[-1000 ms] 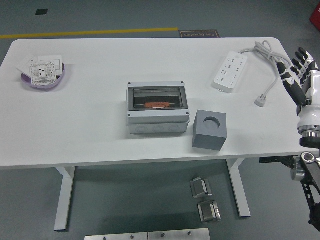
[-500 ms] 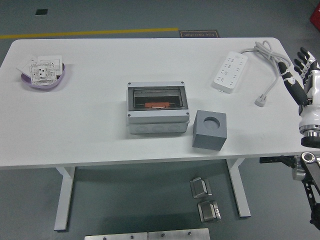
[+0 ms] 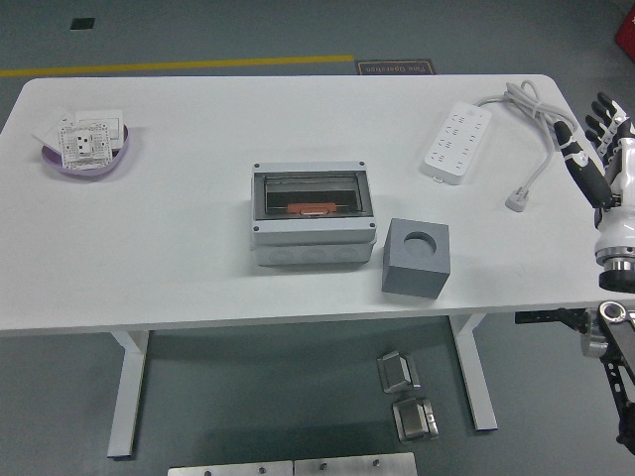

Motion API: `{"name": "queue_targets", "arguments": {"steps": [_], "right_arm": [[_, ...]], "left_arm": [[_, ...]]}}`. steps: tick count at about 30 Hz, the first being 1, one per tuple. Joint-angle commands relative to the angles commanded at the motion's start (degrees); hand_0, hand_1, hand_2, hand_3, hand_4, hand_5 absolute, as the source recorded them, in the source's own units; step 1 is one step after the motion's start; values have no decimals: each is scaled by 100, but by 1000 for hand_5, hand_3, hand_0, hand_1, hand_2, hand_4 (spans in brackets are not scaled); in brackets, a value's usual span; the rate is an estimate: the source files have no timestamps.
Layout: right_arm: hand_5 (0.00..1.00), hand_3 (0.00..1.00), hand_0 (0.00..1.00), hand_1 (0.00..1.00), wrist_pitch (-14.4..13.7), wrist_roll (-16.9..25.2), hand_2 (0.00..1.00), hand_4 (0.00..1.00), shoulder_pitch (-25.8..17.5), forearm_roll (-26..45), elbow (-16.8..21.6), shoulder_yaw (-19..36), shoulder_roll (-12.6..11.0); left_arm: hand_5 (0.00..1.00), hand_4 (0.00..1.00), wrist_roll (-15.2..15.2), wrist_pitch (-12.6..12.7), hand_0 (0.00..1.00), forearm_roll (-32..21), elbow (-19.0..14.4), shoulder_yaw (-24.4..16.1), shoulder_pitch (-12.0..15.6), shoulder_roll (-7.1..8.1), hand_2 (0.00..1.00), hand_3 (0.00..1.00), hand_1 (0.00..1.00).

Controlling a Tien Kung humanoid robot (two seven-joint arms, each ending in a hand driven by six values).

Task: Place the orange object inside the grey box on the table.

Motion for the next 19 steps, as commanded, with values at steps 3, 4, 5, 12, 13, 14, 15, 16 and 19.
{"name": "queue_targets", "arguments": {"steps": [3, 4, 5, 12, 13, 14, 15, 16, 19], "right_arm": [[601, 917, 882, 870, 0, -9, 896, 984, -2, -9, 3, 20, -6], [601, 917, 882, 870, 0, -13, 896, 984, -4, -10, 4, 26, -8], [602, 921, 881, 870, 0, -15, 893, 982, -5, -10, 4, 30, -10], [603, 918, 881, 869, 0, -30, 893, 980, -1, -19, 3, 62, -3], [603, 918, 881, 869, 1, -34, 893, 980, 1, -21, 2, 62, -2], [603, 918, 881, 869, 2, -36, 893, 980, 5, -24, 1, 62, -2], [603, 918, 881, 869, 2, -40, 893, 980, 8, -27, -1, 62, -1], [603, 918, 881, 869, 2, -44, 893, 980, 13, -31, -3, 60, -1], [604, 918, 881, 869, 3, -54, 893, 978, 37, -50, -9, 46, -3]], "left_arm": [[98, 398, -3, 1, 627, -19, 0, 17, -5, -1, 527, 579, 544], [98, 398, -4, 2, 627, -18, 0, 16, -6, 0, 527, 579, 544], [97, 398, -5, 2, 627, -16, 0, 13, -8, 2, 527, 579, 543], [97, 398, -7, -7, 627, 66, 0, -58, -16, 21, 527, 579, 543], [97, 398, -8, -7, 627, 73, 0, -62, -18, 26, 527, 579, 543], [97, 398, -6, -8, 627, 74, 0, -61, -21, 32, 527, 579, 543], [97, 398, -5, -8, 627, 73, 0, -58, -24, 38, 527, 579, 543], [97, 398, -3, -8, 627, 72, 0, -55, -27, 43, 527, 579, 543], [96, 398, 6, -12, 628, 83, 0, -59, -30, 53, 527, 580, 544]]}}
